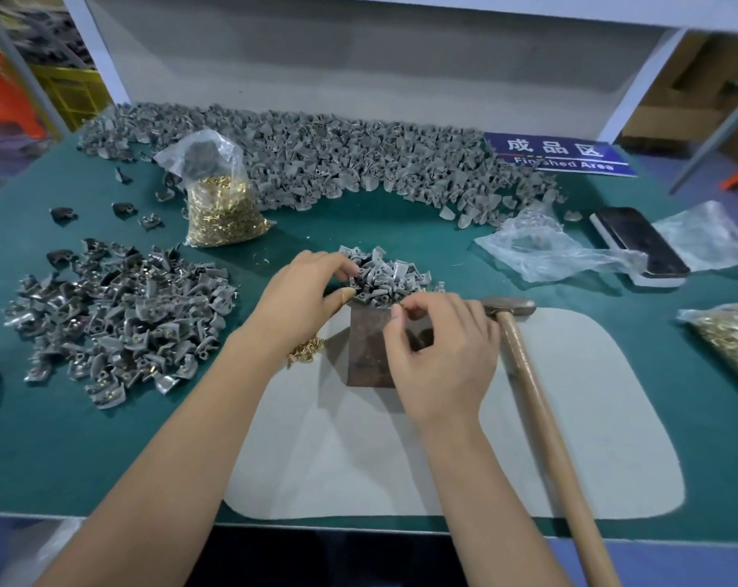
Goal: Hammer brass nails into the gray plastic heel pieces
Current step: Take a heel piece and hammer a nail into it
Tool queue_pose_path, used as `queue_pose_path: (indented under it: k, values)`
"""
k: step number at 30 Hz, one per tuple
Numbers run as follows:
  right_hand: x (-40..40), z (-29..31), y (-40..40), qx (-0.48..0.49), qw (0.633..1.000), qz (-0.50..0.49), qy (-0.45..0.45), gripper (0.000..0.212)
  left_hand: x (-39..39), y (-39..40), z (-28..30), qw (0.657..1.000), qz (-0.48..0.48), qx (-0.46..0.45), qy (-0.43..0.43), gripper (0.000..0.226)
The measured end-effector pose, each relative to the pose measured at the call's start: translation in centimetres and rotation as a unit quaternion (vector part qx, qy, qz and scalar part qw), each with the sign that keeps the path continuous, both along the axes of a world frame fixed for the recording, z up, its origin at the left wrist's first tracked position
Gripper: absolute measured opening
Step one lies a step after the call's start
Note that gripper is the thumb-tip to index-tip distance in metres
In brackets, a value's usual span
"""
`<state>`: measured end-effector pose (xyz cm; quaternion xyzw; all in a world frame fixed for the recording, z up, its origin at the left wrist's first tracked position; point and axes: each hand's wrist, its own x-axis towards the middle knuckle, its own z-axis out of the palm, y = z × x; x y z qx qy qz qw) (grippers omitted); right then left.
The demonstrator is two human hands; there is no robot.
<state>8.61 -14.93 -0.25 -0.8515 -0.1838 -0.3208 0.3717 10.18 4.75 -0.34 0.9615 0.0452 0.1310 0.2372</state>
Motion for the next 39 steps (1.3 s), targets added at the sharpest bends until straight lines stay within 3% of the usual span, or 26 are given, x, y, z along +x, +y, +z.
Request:
queue_pose_path:
  k: [4, 10, 17, 23, 33, 39]
  values:
    - [0.0, -0.1, 0.0, 0.014, 1.0, 0.008, 0.005, 0.005, -0.2, 0.1, 0.0, 1.0, -0.005, 0.006, -0.005, 0.022]
    - [0.3, -0.1, 0.0, 0.03, 1.0, 0.005, 0.005, 0.003, -1.4, 0.2, 0.2, 0.999, -0.039, -0.015, -0.003, 0.034]
    - [0.3, -0.1, 0.1, 0.027, 1.0, 0.009, -0.002, 0.003, -1.2, 0.4, -0.2, 1.0, 0.001, 0.012, -0.012, 0.032]
    - [0.5, -0.2, 0.0, 0.019, 1.0, 0.018, -0.016, 0.005, -0.8, 0.2, 0.3, 1.0, 0.021, -0.001, -0.002, 0.013]
    - [0.3, 0.1, -0.4, 0.021, 0.998, 0.023, -0.049, 0.006, -4.8, -4.0, 1.0, 0.979, -0.029, -0.142, -0.14, 0.017]
    - [0.2, 0.1, -1.3, 0.076, 0.989, 0.125, -0.012, 0.003, -6.1, -4.9, 0.4, 0.964, -0.055, -0.139, -0.219, 0.018]
